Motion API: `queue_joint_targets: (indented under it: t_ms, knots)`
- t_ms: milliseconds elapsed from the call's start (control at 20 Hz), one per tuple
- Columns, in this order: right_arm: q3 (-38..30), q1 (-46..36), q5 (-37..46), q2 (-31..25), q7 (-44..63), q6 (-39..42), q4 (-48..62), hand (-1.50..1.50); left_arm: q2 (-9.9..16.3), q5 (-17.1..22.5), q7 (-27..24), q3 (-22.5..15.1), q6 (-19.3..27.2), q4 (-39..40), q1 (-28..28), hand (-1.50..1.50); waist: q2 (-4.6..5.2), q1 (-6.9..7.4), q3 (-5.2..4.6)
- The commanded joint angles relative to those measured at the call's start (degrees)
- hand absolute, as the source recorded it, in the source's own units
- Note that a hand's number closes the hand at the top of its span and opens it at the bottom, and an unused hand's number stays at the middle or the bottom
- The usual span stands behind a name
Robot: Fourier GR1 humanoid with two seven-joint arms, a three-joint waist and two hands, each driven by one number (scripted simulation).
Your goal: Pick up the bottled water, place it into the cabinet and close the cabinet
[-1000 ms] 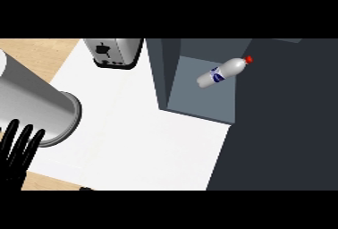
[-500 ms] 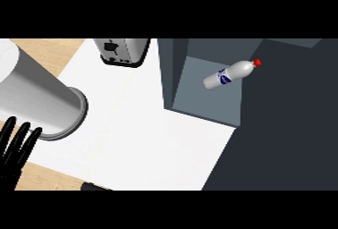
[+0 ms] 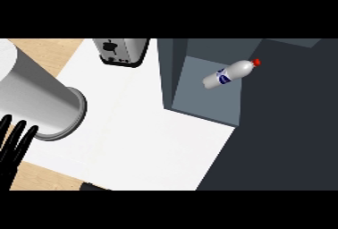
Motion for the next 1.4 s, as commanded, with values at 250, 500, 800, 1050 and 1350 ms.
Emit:
queue_joint_targets:
  t_ms: [250,500,800,1050,1350]
  knots:
    - [6.62,-2.43,-3.25,5.06,5.15,-1.51,3.54,1.50,0.62,0.93,0.09,0.99,-1.30,0.54,0.44,-1.50,1.09,0.60,0.05]
    - [7.91,-2.28,-8.75,5.11,4.22,0.70,5.82,1.50,0.89,0.92,-0.30,1.92,-1.92,1.02,-0.76,-1.50,2.30,2.15,0.09]
    - [4.46,-3.59,-11.59,6.68,4.45,-0.81,8.00,1.50,1.29,1.61,0.47,1.79,-2.75,1.49,-0.61,-1.50,2.41,1.51,0.16]
    - [0.62,-10.26,-10.08,8.68,8.41,-3.05,10.42,1.50,1.52,1.91,0.39,2.55,-3.13,2.31,-0.61,-1.50,1.44,0.83,0.17]
    - [-3.14,-21.97,-8.81,10.42,15.49,-3.82,17.75,1.50,1.17,2.45,0.28,2.70,-3.59,2.67,-0.59,-1.50,1.08,0.91,0.37]
